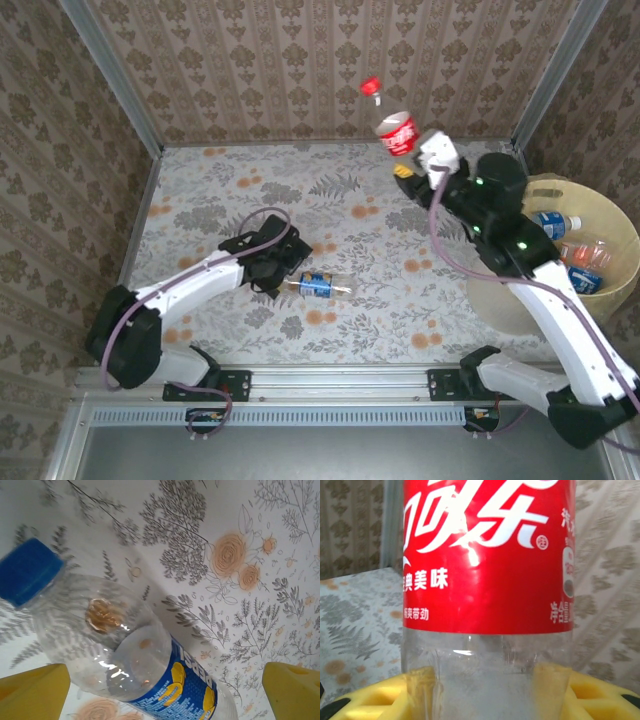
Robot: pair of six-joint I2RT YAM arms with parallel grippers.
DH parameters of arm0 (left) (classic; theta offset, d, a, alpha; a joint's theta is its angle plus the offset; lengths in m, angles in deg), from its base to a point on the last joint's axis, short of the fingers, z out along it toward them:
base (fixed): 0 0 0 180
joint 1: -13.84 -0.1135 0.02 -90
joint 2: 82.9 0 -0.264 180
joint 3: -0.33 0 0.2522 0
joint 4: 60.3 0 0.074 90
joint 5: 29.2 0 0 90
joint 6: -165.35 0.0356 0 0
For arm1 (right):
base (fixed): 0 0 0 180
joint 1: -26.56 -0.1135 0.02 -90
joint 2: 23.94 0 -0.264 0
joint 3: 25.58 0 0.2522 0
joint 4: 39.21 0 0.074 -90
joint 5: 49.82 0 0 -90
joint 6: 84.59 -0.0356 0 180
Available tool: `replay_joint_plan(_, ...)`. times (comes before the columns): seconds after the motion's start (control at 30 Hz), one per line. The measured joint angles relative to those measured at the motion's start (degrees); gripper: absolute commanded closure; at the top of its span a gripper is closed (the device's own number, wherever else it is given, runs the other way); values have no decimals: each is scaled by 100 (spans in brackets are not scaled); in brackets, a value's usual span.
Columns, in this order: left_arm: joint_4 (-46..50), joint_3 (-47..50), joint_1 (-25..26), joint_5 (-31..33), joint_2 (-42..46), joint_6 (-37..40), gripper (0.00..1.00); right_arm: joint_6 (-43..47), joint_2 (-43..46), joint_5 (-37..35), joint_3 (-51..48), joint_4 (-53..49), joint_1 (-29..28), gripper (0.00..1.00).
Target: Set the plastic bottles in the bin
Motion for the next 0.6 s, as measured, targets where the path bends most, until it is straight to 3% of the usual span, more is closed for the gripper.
replay_joint_plan(0.4,-101,-426,155,-367,-1412,-728,4,-439,892,-2697,470,-2339,435,48)
replay_joint_plan(0.6,-26,-914,76,-407,-1976,-612,14,-876,815,-3237,778,-3359,1469,46)
